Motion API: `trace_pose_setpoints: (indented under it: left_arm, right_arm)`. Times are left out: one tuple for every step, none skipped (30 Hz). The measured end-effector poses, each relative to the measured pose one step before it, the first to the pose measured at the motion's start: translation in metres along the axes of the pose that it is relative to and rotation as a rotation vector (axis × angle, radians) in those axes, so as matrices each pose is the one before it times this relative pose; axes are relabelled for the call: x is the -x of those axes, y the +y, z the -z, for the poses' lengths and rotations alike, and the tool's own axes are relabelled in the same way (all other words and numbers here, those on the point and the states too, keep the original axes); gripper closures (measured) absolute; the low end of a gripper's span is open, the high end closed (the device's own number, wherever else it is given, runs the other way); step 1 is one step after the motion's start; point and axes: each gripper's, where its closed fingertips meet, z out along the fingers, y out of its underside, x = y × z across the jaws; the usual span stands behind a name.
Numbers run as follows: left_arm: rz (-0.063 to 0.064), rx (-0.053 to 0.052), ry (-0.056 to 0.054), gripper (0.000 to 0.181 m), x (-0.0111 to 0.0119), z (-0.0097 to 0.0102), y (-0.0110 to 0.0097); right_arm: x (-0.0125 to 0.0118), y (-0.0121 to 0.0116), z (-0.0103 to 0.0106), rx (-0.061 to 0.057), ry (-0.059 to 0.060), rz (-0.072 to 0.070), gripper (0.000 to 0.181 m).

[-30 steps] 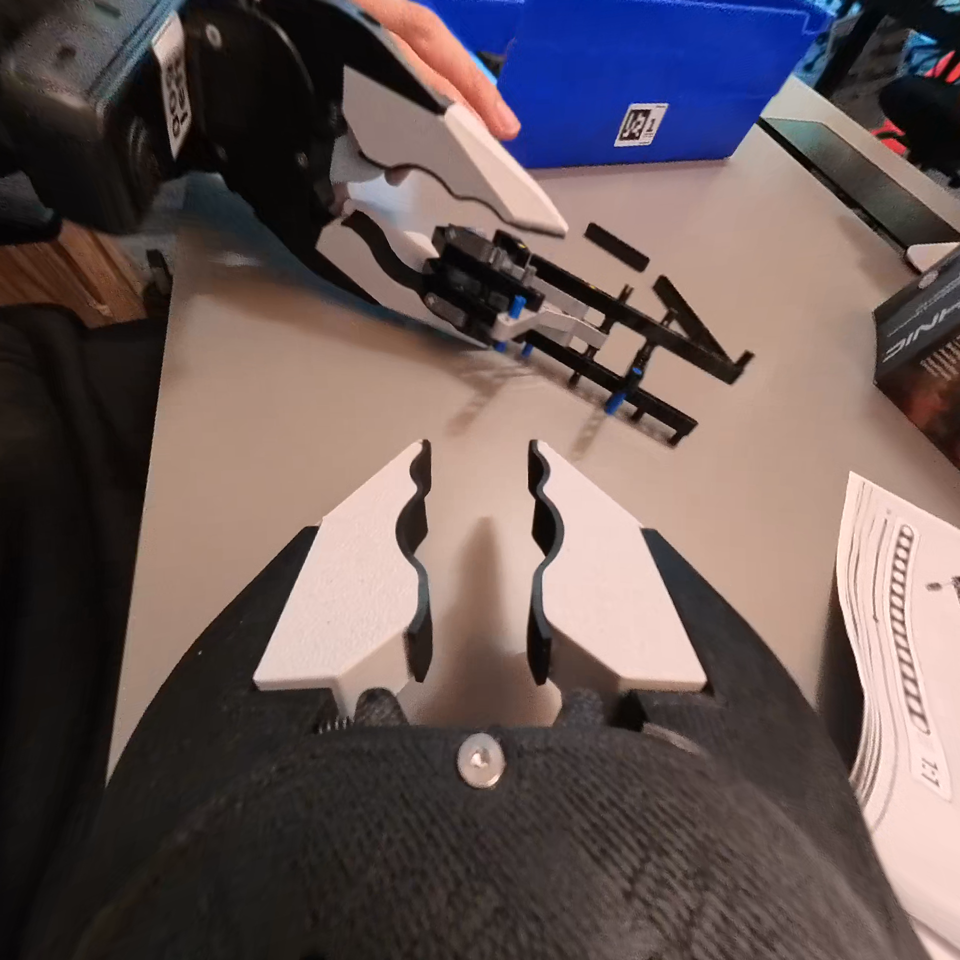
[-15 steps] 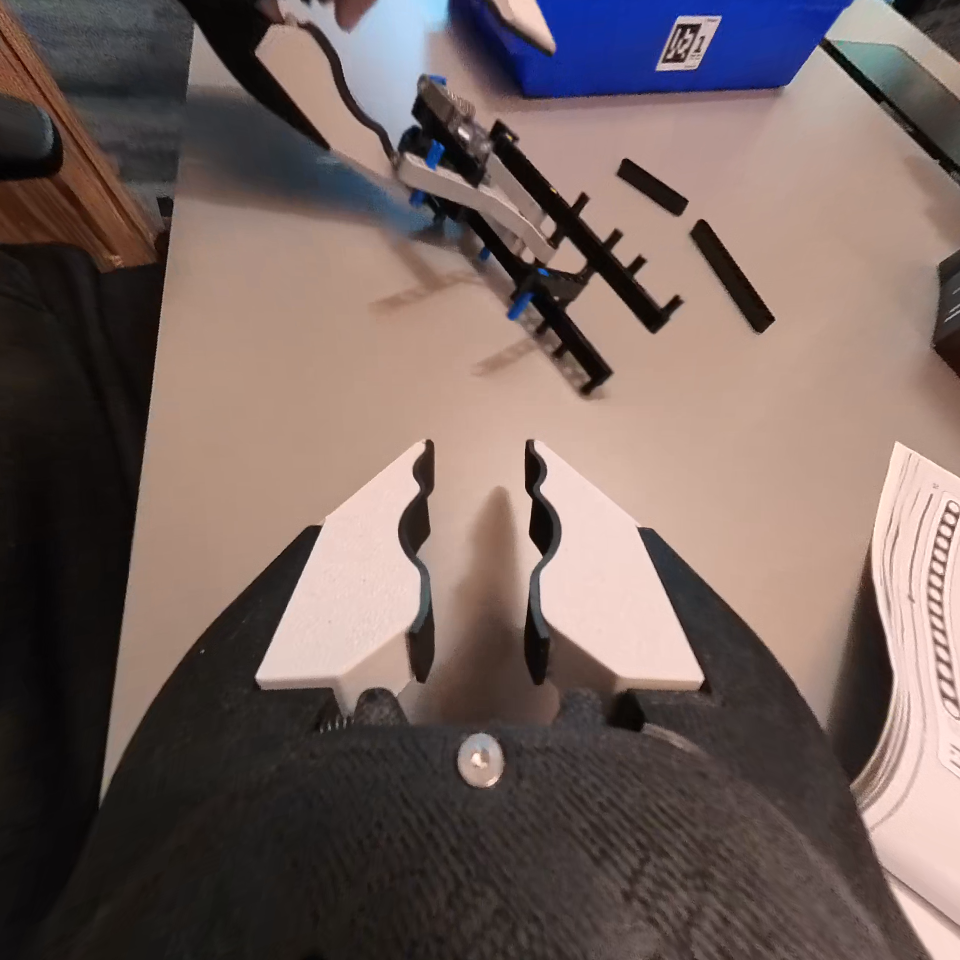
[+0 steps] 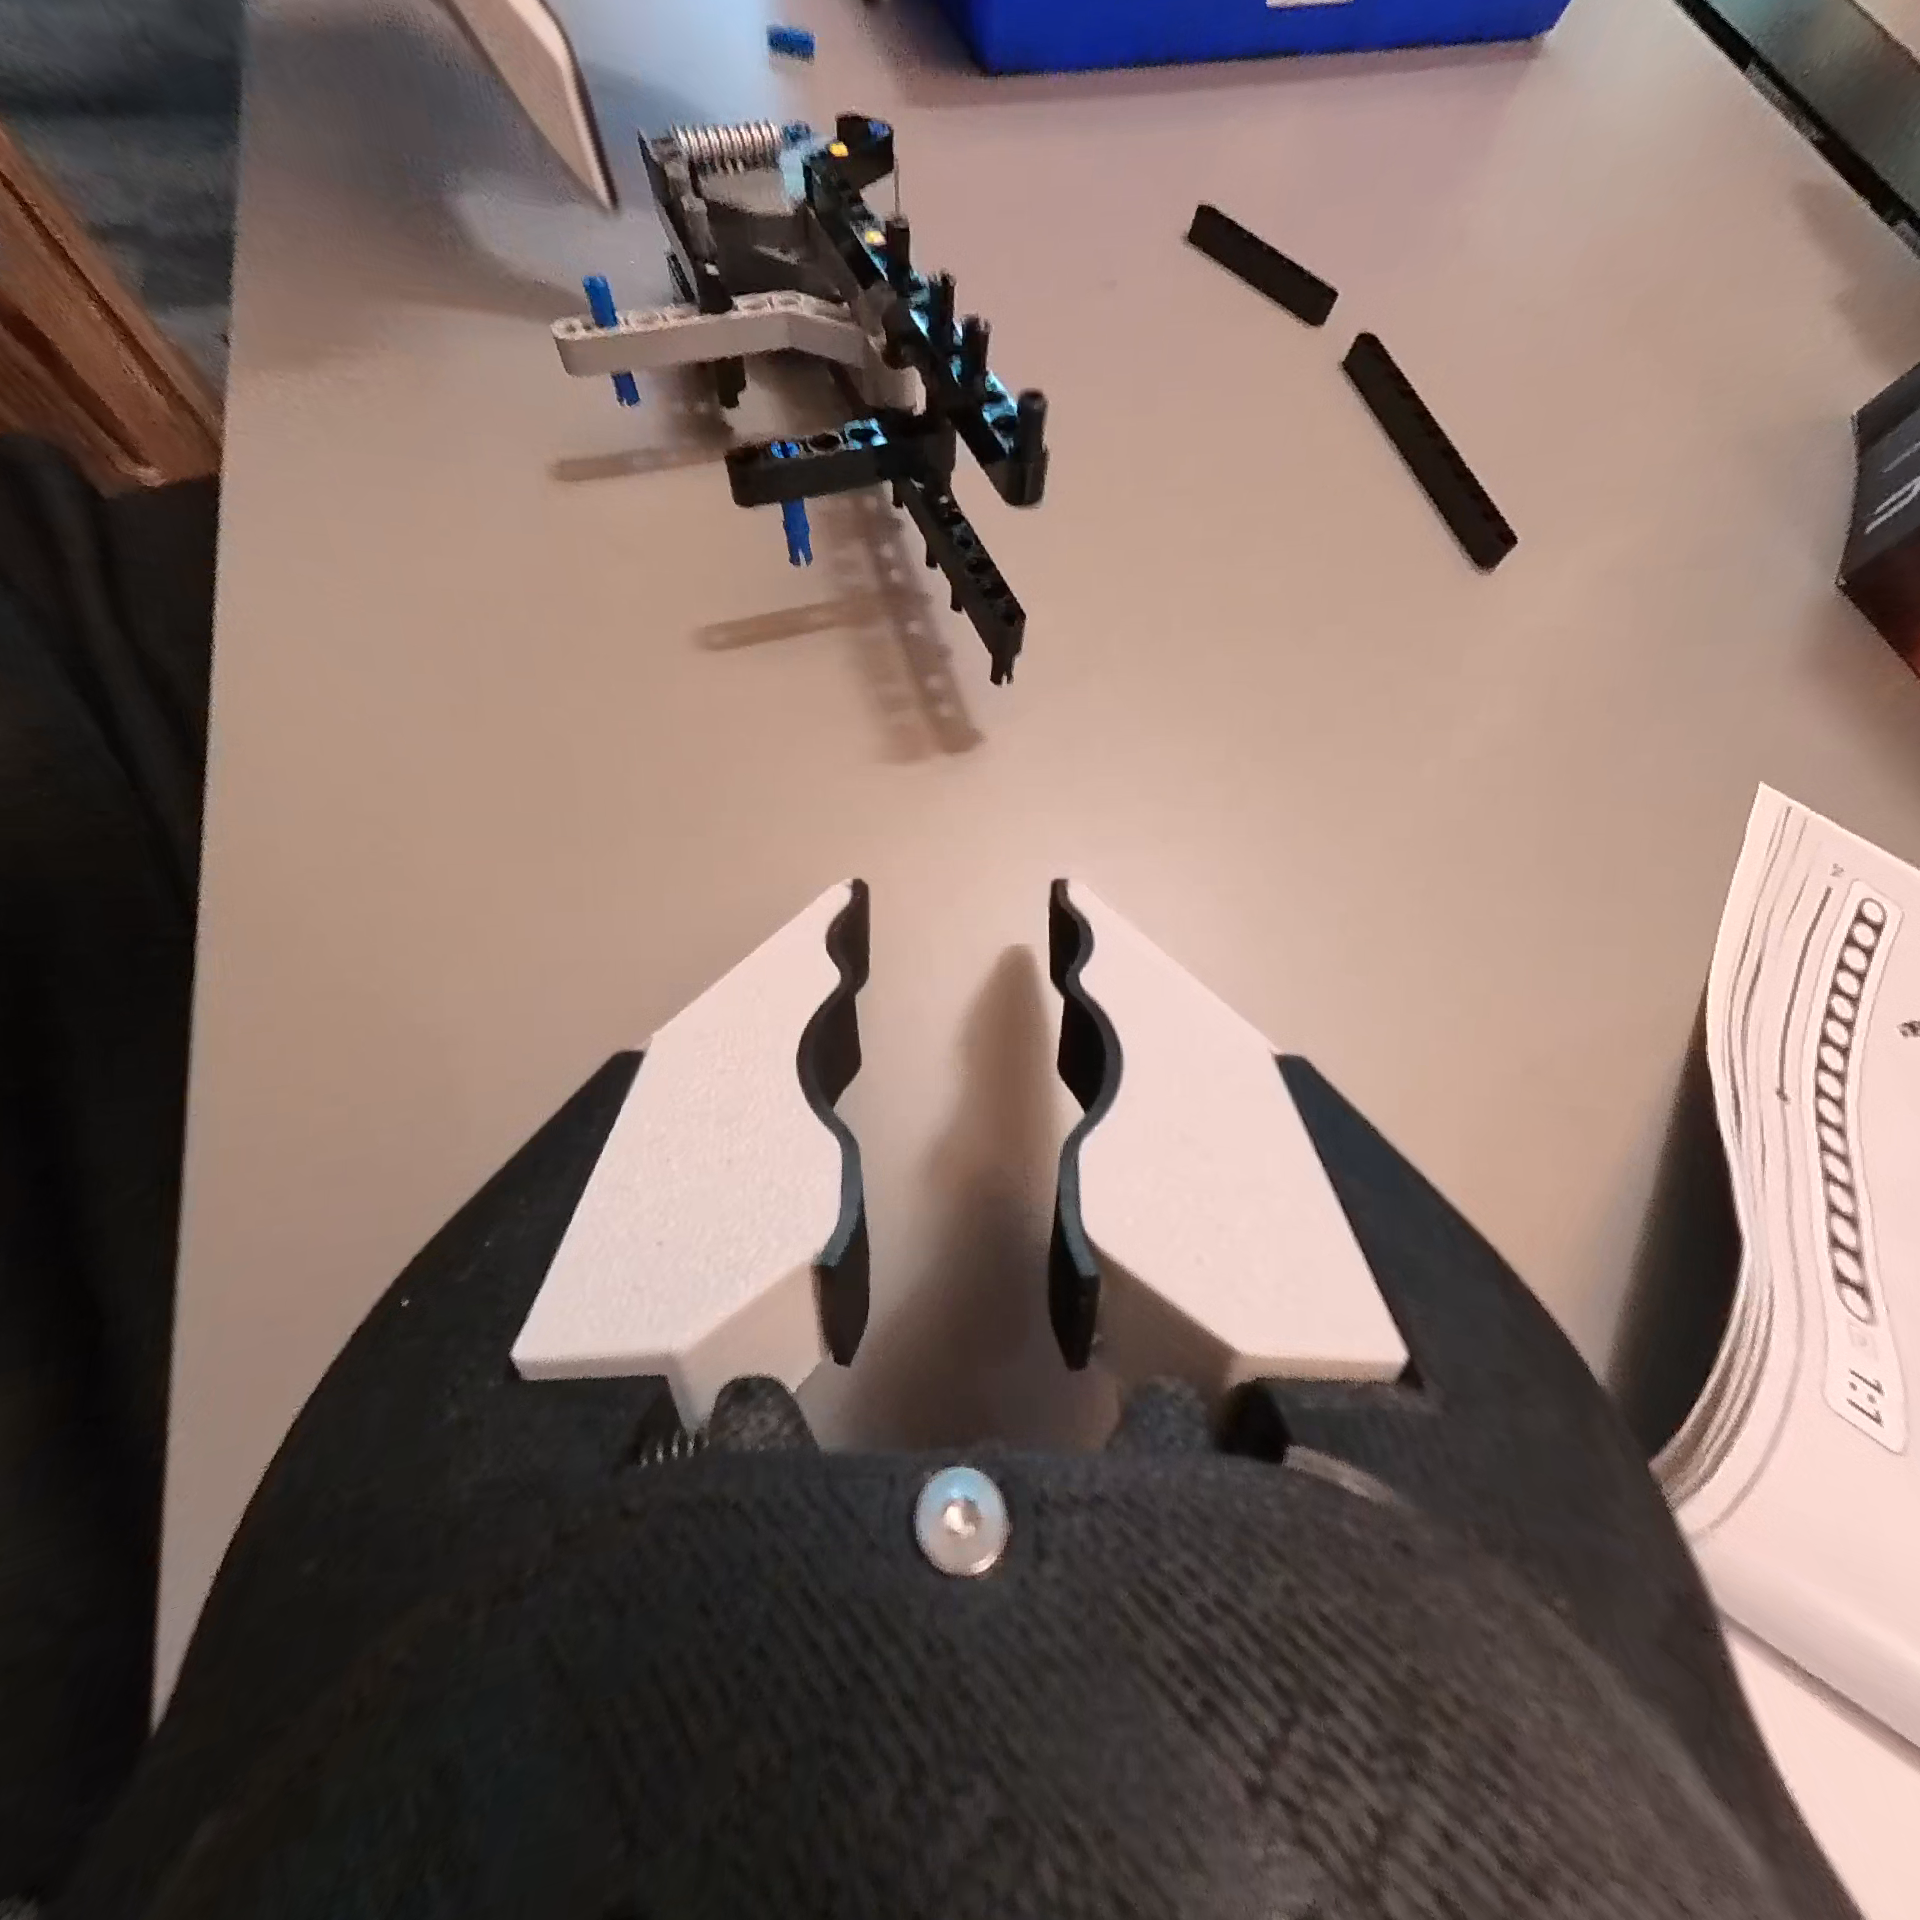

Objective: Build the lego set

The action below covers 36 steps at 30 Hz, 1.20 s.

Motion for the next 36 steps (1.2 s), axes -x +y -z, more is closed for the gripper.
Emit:
trace_pose_setpoints:
  left_arm:
    - [0.0486, -0.0406, 0.0057, 0.097, 0.00003, 0.00361, -0.00376]
    - [0.0548, -0.0399, 0.0090, 0.098, -0.00072, 0.00282, -0.00351]
    - [0.0613, -0.0308, 0.0220, 0.100, -0.00294, 0.00162, -0.00204]
    - [0.0668, -0.0144, 0.0172, 0.100, -0.00202, 0.00013, 0.00067]
    - [0.0640, -0.0007, 0.0033, 0.098, 0.00010, -0.00142, 0.00277]
    - [0.0525, -0.0033, 0.0112, 0.098, -0.00142, -0.00238, 0.00274]
    - [0.0385, -0.0041, 0.0131, 0.102, -0.00216, -0.00290, 0.00255]
    - [0.0278, -0.0021, -0.0069, 0.106, 0.00081, -0.00317, 0.00227]
    - [0.0190, -0.0073, -0.0026, 0.106, 0.00008, -0.00339, 0.00107]
    - [0.0133, -0.0050, 0.0035, 0.107, -0.00063, -0.00363, 0.00120]
    - [0.0097, 0.0064, 0.0002, 0.108, -0.00002, -0.00406, 0.00197]
    - [0.0045, 0.0068, 0.0187, 0.109, -0.00297, -0.00451, 0.00112]
    - [0.0030, -0.0035, 0.0287, 0.112, -0.00471, -0.00412, -0.00144]
    - [0.0059, -0.0119, 0.0051, 0.112, -0.00105, -0.00407, -0.00373]
    - [0.0018, -0.0121, 0.0065, 0.112, -0.00125, -0.00390, -0.00399]
    - [0.0020, -0.0076, 0.0070, 0.112, -0.00149, -0.00419, -0.00351]
    - [0.0067, -0.0046, -0.0016, 0.112, -0.00059, -0.00455, -0.00340]
    - [0.0092, -0.0071, -0.0047, 0.111, -0.00049, -0.00467, -0.00390]
    - [0.0074, -0.0084, -0.0032, 0.111, -0.00110, -0.00466, -0.00395]
    - [0.0086, -0.0063, -0.0031, 0.111, -0.00157, -0.00484, -0.00350]
    - [0.0031, -0.0018, 0.0081, 0.108, -0.00354, -0.00442, -0.00265]
    - [-0.0106, 0.0039, 0.0152, 0.108, -0.00473, -0.00336, -0.00157]
    - [-0.0214, 0.0095, 0.0081, 0.110, -0.00345, -0.00241, -0.00044]
    - [-0.0255, 0.0063, -0.0071, 0.111, -0.00048, -0.00106, -0.00106]
    - [-0.0260, -0.0017, -0.0086, 0.111, 0.00034, 0.00038, -0.00210]
    - [-0.0230, -0.0095, -0.0024, 0.111, 0.00024, 0.00166, -0.00340]
    - [-0.0198, -0.0146, -0.0060, 0.112, 0.00121, 0.00285, -0.00473]
    - [-0.0200, -0.0150, -0.0107, 0.111, 0.00192, 0.00318, -0.00547]
    - [-0.0204, -0.0047, -0.0068, 0.113, 0.00148, 0.00268, -0.00408]
    - [-0.0144, 0.0158, -0.0030, 0.115, 0.00125, 0.00132, -0.00067]
    - [-0.0029, 0.0386, 0.0149, 0.119, -0.00073, -0.00013, 0.00395]
    - [0.0038, 0.0460, 0.0307, 0.119, -0.00265, -0.00115, 0.00594]
    - [0.0046, 0.0190, 0.0127, 0.119, -0.00018, -0.00136, 0.00271]
    - [0.0071, 0.0006, 0.0002, 0.122, 0.00125, -0.00145, 0.00045]
    - [0.0082, -0.0089, 0.0089, 0.122, -0.00071, -0.00151, -0.00077]
    - [0.0074, -0.0125, 0.0099, 0.122, -0.00161, -0.00141, -0.00150]
  right_arm:
    - [-0.00149, 0.00341, -0.00022, 0.0172, 0.0062, 0.0009, 0.149]
    - [-0.00170, 0.00322, -0.00006, 0.0158, 0.0085, 0.0046, 0.149]
    - [-0.00162, 0.00295, 0.00006, 0.0138, 0.0092, 0.0073, 0.149]
    - [-0.00143, 0.00279, -0.00013, 0.0131, 0.0073, 0.0046, 0.149]
    - [-0.00091, 0.00172, -0.00008, 0.0077, 0.0027, -0.0006, 0.149]
    - [-0.00061, -0.00028, 0.00032, -0.0024, 0.0006, -0.0054, 0.149]
    - [-0.00041, 0.00023, 0.00012, 0.0006, 0.0009, -0.0019, 0.149]
    - [-0.00019, 0.00060, -0.00008, 0.0031, 0.0001, 0.0005, 0.149]
    - [0.00004, -0.00003, -0.00002, -0.0002, -0.0003, 0.0000, 0.149]
    - [0.00017, 0.00000, 0.00000, 0.0000, -0.0010, -0.0004, 0.149]
    - [0.00001, 0.00004, -0.00004, 0.0002, -0.0015, -0.0013, 0.149]
    - [0.00005, 0.00005, -0.00003, 0.0003, -0.0015, -0.0019, 0.149]
    - [-0.00004, 0.00005, -0.00005, 0.0003, -0.0015, -0.0021, 0.149]
    - [0.00000, 0.00011, 0.00004, 0.0002, -0.0014, -0.0016, 0.149]
    - [-0.00012, 0.00003, 0.00011, 0.0003, -0.0007, -0.0014, 0.149]
    - [-0.00033, 0.00027, 0.00028, 0.0000, 0.0015, -0.0003, 0.149]
    - [-0.00058, 0.00048, 0.00050, 0.0002, 0.0025, -0.0007, 0.149]
    - [-0.00046, 0.00100, 0.00100, 0.0005, -0.0001, -0.0025, 0.149]
    - [-0.00011, 0.00128, 0.00146, 0.0003, -0.0044, -0.0030, 0.149]
    - [-0.00025, 0.00165, 0.00162, 0.0005, -0.0069, -0.0050, 0.148]
    - [-0.00034, 0.00160, 0.00169, 0.0007, -0.0066, -0.0059, 0.148]
    - [-0.00128, 0.00130, 0.00118, 0.0009, -0.0001, -0.0057, 0.146]
    - [-0.00157, 0.00074, 0.00078, 0.0007, 0.0058, -0.0053, 0.145]
    - [-0.00091, 0.00038, 0.00034, 0.0004, 0.0042, -0.0020, 0.145]
    - [0.00001, -0.00002, 0.00004, -0.0002, 0.0012, 0.0017, 0.145]
    - [-0.00002, -0.00014, -0.00003, -0.0006, 0.0026, 0.0024, 0.145]
    - [-0.00004, -0.00004, 0.00003, -0.0003, 0.0017, 0.0015, 0.145]
    - [0.00000, -0.00001, 0.00001, 0.0000, 0.0007, 0.0001, 0.145]
    - [-0.00013, -0.00017, -0.00001, -0.0002, 0.0015, 0.0004, 0.144]
    - [-0.00049, -0.00031, -0.00021, -0.0008, 0.0049, 0.0035, 0.145]
    - [-0.00175, -0.00095, -0.00095, -0.0007, 0.0169, 0.0081, 0.146]
    - [-0.00172, -0.00208, -0.00158, -0.0029, 0.0213, 0.0091, 0.147]
    - [0.00154, -0.00445, -0.00178, -0.0129, 0.0051, 0.0080, 0.148]
    - [0.00554, -0.00849, -0.00113, -0.0341, -0.0184, 0.0053, 0.150]
    - [0.00611, -0.01158, -0.00059, -0.0527, -0.0224, -0.0006, 0.151]
    - [0.00168, -0.01209, -0.00080, -0.0574, 0.0027, -0.0103, 0.158]
